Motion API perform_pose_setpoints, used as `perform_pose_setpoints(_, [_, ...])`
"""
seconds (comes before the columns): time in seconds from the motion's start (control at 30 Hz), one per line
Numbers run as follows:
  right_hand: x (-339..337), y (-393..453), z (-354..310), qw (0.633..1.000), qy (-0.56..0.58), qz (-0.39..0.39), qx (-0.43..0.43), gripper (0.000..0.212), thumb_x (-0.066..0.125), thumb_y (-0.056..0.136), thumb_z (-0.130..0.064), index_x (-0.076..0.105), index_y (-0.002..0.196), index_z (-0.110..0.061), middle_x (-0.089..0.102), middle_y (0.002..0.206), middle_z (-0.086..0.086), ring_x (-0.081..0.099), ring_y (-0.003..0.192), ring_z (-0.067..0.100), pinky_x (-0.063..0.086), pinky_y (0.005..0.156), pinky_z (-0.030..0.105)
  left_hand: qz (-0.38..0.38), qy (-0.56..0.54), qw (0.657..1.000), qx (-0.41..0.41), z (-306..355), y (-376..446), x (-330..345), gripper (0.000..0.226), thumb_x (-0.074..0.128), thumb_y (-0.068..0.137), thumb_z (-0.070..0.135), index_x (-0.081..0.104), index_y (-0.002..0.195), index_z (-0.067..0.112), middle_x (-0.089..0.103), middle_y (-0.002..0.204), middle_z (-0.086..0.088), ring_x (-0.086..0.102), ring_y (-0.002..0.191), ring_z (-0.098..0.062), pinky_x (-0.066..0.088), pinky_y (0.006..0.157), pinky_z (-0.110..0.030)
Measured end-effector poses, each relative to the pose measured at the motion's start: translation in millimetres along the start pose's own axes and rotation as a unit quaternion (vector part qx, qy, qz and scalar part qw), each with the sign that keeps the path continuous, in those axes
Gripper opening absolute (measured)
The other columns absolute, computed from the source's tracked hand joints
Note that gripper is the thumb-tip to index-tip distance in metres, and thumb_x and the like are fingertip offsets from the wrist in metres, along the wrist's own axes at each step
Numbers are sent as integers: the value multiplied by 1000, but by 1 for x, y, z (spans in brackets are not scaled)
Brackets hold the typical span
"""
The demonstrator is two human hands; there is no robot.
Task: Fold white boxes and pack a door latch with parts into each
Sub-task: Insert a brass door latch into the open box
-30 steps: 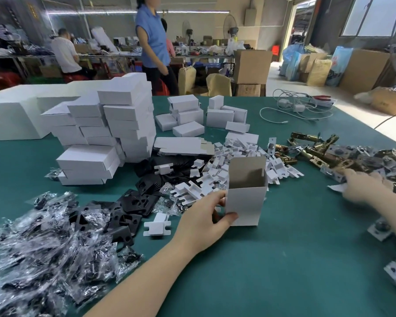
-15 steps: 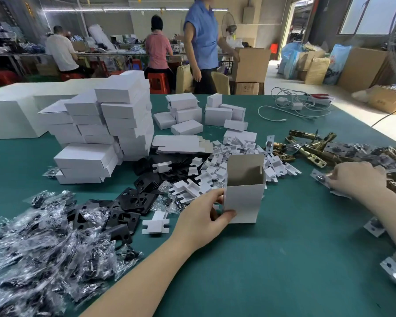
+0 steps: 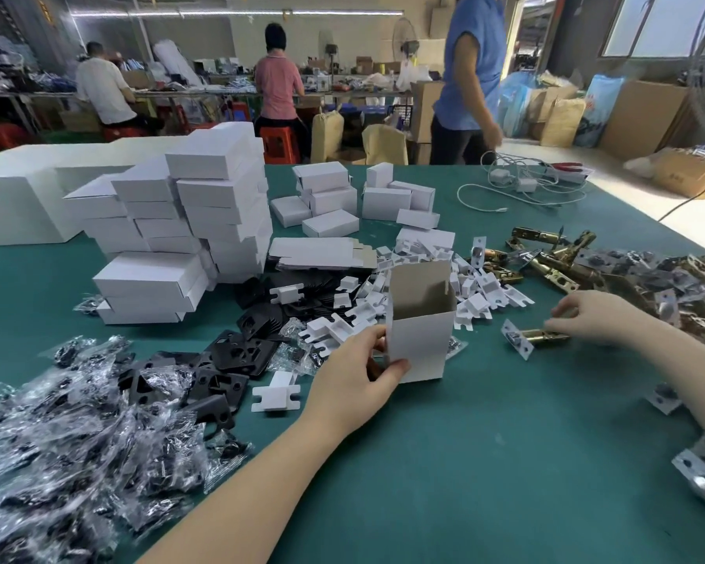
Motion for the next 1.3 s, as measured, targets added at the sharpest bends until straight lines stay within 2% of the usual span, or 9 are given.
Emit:
perform_pose_setpoints(0.23, [1,-1,2,998,-29,-48,2,34,57,91,-8,63,124,-13,63,125,7,58,112,22,43,98,29,-4,-2,1000,-1,-1,0,0,39,61,80,47,47,115,56,61,100,24,60,68,3,42,65,-22])
perform_pose_setpoints(0.43, [-3,1,17,988,-124,-56,-68,28,70,87,-18,64,114,-23,64,101,-9,59,92,8,45,87,20,-3,-7,1000,-3,-3,1,-1,40,61,78,49,48,115,56,62,100,22,62,70,1,51,73,-28])
perform_pose_setpoints(0.57, [-11,-5,27,993,48,-83,-73,21,75,84,-17,68,102,-23,70,102,-4,64,91,10,47,79,22,-9,-24,1000,3,-5,2,-1,43,62,78,49,50,118,59,63,104,24,65,78,-3,55,80,-34])
perform_pose_setpoints(0.67, [-14,-15,22,945,309,-95,-52,27,75,83,-10,69,109,-14,72,103,5,71,92,18,54,69,20,-20,-39,999,12,-6,3,-2,42,63,77,49,52,114,64,64,104,24,65,80,-5,55,81,-35])
perform_pose_setpoints(0.73, [-15,-19,9,913,398,-80,-41,26,71,85,-4,67,109,-10,72,107,11,72,91,18,56,69,19,-35,-41,998,19,-7,3,-2,39,62,75,52,54,112,64,64,102,25,64,80,-4,55,78,-31])
perform_pose_setpoints(0.87, [-19,-30,-28,913,401,27,-69,22,69,85,3,68,98,-15,70,104,13,67,93,23,53,87,35,-63,-47,997,10,-8,3,-4,42,64,74,52,56,114,59,66,102,27,66,86,1,55,85,-33])
perform_pose_setpoints(1.0, [-38,-50,-57,927,329,120,-133,21,72,84,-3,66,99,-16,73,94,5,68,85,18,54,80,31,-61,-53,997,1,-6,1,-4,39,64,75,48,57,112,57,66,99,25,66,89,2,54,88,-35])
perform_pose_setpoints(1.17, [-76,-85,-86,820,464,241,-234,26,69,86,-1,58,101,-19,70,93,-1,68,80,3,56,72,18,-51,-60,997,-7,-2,0,-3,35,61,75,51,54,107,65,66,97,24,66,88,1,54,88,-33])
perform_pose_setpoints(1.3, [-89,-106,-109,765,522,191,-326,33,63,87,6,53,98,-23,74,84,-8,71,88,8,57,81,22,-40,-59,997,-10,-3,0,-3,36,59,74,53,57,109,57,67,98,20,66,89,0,54,88,-37])
Point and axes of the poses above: each hand's wrist, its own y-axis towards the middle knuckle, its own x-axis out of the palm, z = x × y, the point moved 1 cm from there along y, towards the middle knuckle
